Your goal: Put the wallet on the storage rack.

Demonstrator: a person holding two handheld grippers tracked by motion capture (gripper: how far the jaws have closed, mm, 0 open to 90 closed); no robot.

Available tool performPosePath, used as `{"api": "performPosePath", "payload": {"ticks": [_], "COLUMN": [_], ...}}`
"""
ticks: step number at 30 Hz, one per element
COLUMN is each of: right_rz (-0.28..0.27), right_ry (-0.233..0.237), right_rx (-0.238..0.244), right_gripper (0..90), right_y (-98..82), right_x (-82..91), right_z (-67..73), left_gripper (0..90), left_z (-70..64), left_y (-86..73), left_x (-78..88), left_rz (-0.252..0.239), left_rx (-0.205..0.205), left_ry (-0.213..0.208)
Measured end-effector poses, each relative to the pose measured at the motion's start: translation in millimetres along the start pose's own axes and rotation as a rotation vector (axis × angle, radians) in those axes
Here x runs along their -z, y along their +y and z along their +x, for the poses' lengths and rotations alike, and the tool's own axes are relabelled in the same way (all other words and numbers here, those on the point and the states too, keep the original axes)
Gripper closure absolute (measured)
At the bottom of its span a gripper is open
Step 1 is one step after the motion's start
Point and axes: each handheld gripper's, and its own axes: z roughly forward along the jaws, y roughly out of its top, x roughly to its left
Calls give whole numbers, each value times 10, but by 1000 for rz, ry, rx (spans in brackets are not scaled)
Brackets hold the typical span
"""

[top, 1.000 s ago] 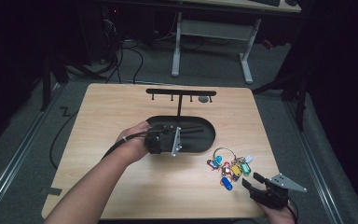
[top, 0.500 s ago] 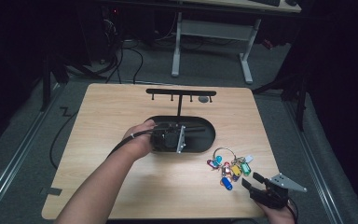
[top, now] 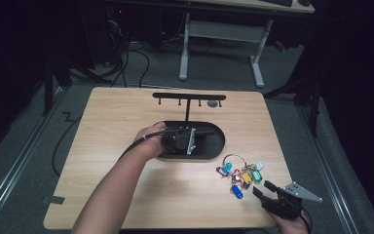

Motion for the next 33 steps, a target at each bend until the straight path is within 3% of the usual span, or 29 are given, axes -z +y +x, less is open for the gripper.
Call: {"api": "performPosePath", "payload": {"ticks": [10,18,22,30,33], "right_rz": [10,17,17,12,13], "right_ry": [1,3,4,4,6], "right_rx": [-1,1,4,-1,3], "right_gripper": [395,396,395,396,396], "right_y": [-8,-15,-12,-13,-9], "right_x": [-22,-36,-38,-27,-26], "right_z": [8,18,29,18,25], "left_gripper": [737,731,723,675,618], "left_z": [-2,-25,-41,-118,-96], "left_y": [-31,-73,-51,-17,-8], "left_x": [-165,-229,-231,-260,-273], "left_rz": [-7,29,49,79,95], "left_rx": [-17,-26,-4,-7,47], "left_ry": [15,-3,-27,-69,-95]}}
